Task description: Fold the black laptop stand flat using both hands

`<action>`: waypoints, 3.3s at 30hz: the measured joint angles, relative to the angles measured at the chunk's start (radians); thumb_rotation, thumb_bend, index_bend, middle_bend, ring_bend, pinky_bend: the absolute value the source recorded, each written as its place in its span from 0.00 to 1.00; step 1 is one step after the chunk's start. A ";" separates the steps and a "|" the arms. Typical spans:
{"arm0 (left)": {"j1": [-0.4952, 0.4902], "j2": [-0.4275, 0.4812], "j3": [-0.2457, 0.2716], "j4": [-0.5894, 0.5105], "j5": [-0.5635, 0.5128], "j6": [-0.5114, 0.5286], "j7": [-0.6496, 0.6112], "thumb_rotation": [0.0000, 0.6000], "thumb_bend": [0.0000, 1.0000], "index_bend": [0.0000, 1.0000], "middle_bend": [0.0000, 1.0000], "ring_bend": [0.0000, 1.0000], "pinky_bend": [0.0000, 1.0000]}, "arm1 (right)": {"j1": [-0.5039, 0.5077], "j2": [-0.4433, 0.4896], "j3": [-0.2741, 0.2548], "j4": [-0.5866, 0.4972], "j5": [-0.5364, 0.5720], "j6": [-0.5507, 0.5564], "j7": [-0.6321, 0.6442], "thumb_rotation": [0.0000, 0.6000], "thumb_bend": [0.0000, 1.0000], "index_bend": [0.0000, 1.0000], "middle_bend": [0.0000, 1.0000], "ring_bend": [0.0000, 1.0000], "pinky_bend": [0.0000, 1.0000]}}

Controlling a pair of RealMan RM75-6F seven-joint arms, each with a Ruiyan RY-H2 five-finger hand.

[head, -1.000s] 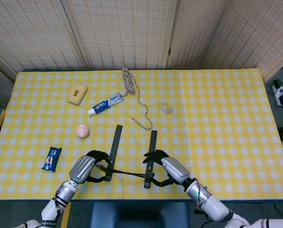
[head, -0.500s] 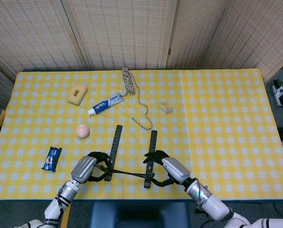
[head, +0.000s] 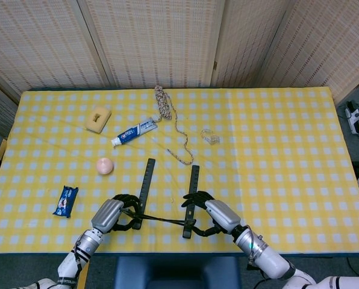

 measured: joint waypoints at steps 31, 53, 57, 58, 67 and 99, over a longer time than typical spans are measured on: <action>0.016 -0.016 0.008 0.035 0.017 0.026 0.000 1.00 0.49 0.58 0.33 0.26 0.26 | 0.000 -0.019 0.000 0.013 0.009 -0.002 -0.004 1.00 0.39 0.28 0.15 0.08 0.00; 0.017 0.029 0.036 -0.046 0.063 0.032 0.021 1.00 0.42 0.24 0.26 0.16 0.21 | 0.002 -0.016 -0.006 0.030 -0.027 0.008 -0.026 1.00 0.39 0.09 0.10 0.07 0.00; 0.020 0.049 0.038 -0.071 0.074 0.047 0.028 1.00 0.41 0.16 0.19 0.09 0.18 | 0.000 -0.047 0.021 0.048 -0.023 0.041 -0.031 1.00 0.39 0.02 0.10 0.06 0.00; 0.021 0.055 0.038 -0.078 0.077 0.051 0.030 1.00 0.41 0.14 0.17 0.07 0.17 | 0.000 -0.053 0.027 0.053 -0.018 0.048 -0.032 1.00 0.39 0.01 0.10 0.06 0.00; 0.034 0.124 0.037 -0.148 0.107 0.101 0.052 1.00 0.40 0.03 0.00 0.00 0.09 | -0.004 -0.107 0.089 0.099 0.070 0.097 -0.062 1.00 0.39 0.00 0.01 0.02 0.00; -0.101 0.183 -0.103 -0.023 0.046 0.009 0.262 1.00 0.37 0.05 0.00 0.00 0.06 | -0.096 -0.071 0.058 0.226 -0.253 0.377 -0.134 1.00 0.39 0.27 0.34 0.31 0.12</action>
